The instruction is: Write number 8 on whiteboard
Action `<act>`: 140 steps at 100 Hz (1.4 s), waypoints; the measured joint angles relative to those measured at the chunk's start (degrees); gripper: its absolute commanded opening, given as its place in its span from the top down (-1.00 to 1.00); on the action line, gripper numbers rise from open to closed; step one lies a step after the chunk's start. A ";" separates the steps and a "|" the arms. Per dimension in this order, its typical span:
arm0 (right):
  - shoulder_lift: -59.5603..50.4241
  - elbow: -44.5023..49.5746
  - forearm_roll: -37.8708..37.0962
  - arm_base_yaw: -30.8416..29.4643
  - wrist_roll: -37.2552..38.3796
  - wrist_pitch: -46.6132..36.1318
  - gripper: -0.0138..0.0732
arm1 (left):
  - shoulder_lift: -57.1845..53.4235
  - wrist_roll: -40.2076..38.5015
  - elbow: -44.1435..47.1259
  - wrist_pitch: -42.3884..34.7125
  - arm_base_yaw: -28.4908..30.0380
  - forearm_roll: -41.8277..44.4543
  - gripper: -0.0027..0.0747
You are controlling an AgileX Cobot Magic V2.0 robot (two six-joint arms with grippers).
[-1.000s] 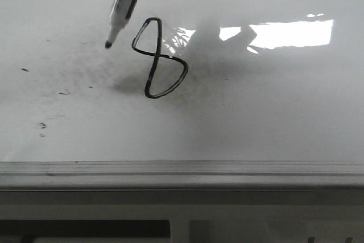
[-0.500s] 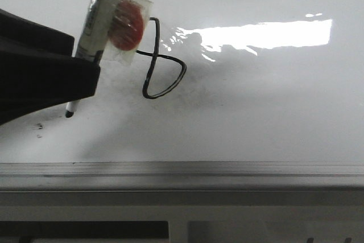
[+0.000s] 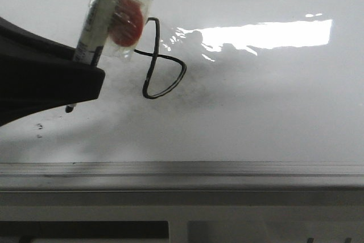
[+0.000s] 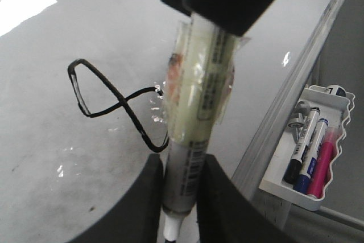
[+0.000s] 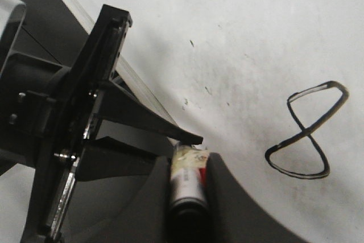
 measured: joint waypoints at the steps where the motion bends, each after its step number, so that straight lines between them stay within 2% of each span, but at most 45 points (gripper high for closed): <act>1: 0.00 0.00 0.00 0.00 0.00 0.00 0.82 | 0.00 0.03 0.00 0.00 0.00 0.00 0.98; 9: 0.00 0.00 0.00 0.00 0.09 0.00 0.68 | 0.00 0.13 0.00 0.00 0.00 0.00 0.98; 24: 0.00 0.00 0.00 0.00 0.09 0.00 -0.01 | 0.00 0.13 0.00 0.00 0.00 -0.56 0.98; 31: 0.00 0.00 0.12 0.00 0.09 0.62 -0.17 | 0.00 -0.11 0.00 0.95 0.00 -4.30 0.98; 41: 0.00 0.00 0.12 0.00 0.09 1.20 -0.17 | 0.00 -0.25 0.00 3.69 0.00 -12.96 0.98; 65: 0.00 0.00 0.12 0.00 -0.01 1.57 -0.17 | -1.76 -0.33 -0.47 6.60 0.00 -42.15 0.99; 74: 0.00 0.00 0.12 0.00 -0.01 1.57 -0.15 | -1.76 -0.38 -0.60 8.39 0.00 -48.15 0.99; 128: 0.00 0.00 0.12 0.00 -0.01 2.17 -0.15 | 0.89 -0.28 -0.87 10.34 0.00 -50.53 0.97; 136: 0.00 0.00 0.12 0.00 -0.01 2.72 -0.15 | 0.87 -0.28 -0.87 10.34 0.00 -50.25 0.80; 140: 0.00 0.00 0.12 0.00 -0.01 2.85 -0.15 | 0.87 -0.28 -0.87 10.34 0.00 -49.96 0.63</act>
